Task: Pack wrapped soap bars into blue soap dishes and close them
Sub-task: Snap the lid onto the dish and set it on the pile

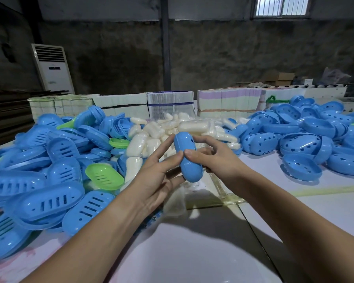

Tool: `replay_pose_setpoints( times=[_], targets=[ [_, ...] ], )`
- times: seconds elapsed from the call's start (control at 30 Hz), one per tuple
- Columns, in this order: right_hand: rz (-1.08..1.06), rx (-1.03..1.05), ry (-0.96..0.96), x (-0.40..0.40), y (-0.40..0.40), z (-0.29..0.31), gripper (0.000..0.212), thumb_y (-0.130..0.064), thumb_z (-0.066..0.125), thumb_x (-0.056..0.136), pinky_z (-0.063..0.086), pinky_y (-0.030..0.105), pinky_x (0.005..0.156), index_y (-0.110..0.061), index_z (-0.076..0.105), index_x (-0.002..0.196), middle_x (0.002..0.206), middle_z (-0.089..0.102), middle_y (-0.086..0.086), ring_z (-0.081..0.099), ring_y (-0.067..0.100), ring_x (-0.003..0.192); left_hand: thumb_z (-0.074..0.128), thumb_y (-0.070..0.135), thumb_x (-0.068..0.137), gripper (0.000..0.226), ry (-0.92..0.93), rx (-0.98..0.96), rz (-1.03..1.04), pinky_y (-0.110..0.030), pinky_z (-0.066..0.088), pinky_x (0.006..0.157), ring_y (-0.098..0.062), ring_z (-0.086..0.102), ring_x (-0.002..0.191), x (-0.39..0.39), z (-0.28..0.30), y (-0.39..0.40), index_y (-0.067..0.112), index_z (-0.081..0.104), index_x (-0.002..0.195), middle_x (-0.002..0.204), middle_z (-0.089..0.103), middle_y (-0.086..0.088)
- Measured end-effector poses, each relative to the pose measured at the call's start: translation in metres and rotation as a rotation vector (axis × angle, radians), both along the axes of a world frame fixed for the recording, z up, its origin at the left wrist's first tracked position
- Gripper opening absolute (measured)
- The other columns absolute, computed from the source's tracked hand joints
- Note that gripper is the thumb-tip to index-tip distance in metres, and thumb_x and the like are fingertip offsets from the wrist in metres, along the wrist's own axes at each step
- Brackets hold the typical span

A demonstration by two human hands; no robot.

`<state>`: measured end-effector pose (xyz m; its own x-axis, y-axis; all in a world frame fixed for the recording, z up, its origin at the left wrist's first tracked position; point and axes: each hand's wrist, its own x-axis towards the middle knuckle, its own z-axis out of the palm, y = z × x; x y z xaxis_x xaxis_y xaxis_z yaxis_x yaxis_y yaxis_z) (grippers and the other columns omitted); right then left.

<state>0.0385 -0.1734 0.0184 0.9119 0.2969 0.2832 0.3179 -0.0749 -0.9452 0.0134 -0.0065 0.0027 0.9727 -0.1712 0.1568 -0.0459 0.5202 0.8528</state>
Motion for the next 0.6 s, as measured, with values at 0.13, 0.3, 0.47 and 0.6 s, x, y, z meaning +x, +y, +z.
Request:
replay_pose_setpoints(
  times=[0.13, 0.3, 0.47, 0.6],
  targets=[
    [0.029, 0.026, -0.034, 0.0, -0.002, 0.001, 0.057, -0.047, 0.081, 0.069, 0.05, 0.012, 0.064, -0.036, 0.062, 0.121, 0.098, 0.076, -0.001, 0.072, 0.007, 0.087, 0.068, 0.006, 0.083, 0.061, -0.044, 0.012, 0.003, -0.046, 0.062, 0.081, -0.034, 0.07, 0.11, -0.002, 0.002, 0.0, 0.028, 0.056, 0.139, 0.119, 0.071, -0.021],
    [0.065, -0.062, 0.004, 0.001, -0.009, 0.005, 0.059, -0.053, 0.074, 0.073, 0.048, 0.033, 0.085, -0.046, 0.056, 0.128, 0.105, 0.075, -0.004, 0.069, 0.014, 0.099, 0.073, 0.014, 0.075, 0.06, -0.123, 0.118, 0.119, -0.041, 0.061, 0.085, -0.03, 0.071, 0.109, -0.009, 0.004, -0.008, 0.037, 0.061, 0.129, 0.119, 0.072, -0.017],
    [0.104, -0.085, -0.003, -0.002, -0.015, 0.014, 0.056, -0.047, 0.074, 0.077, 0.055, 0.028, 0.077, -0.051, 0.053, 0.129, 0.108, 0.073, -0.002, 0.071, 0.015, 0.098, 0.071, 0.029, 0.081, 0.052, -0.207, 0.266, 0.153, -0.041, 0.057, 0.094, -0.017, 0.067, 0.116, -0.011, 0.004, -0.012, 0.058, 0.058, 0.122, 0.12, 0.073, 0.005],
    [-0.121, -0.187, -0.087, -0.013, -0.036, 0.02, 0.053, -0.048, 0.079, 0.069, 0.051, 0.014, 0.061, -0.06, 0.057, 0.116, 0.1, 0.067, -0.003, 0.069, 0.003, 0.078, 0.058, 0.038, 0.099, 0.049, -0.163, 0.358, 0.104, -0.045, 0.034, 0.114, -0.002, 0.047, 0.134, -0.006, 0.002, -0.008, 0.074, 0.042, 0.128, 0.149, 0.05, 0.019]
  ],
)
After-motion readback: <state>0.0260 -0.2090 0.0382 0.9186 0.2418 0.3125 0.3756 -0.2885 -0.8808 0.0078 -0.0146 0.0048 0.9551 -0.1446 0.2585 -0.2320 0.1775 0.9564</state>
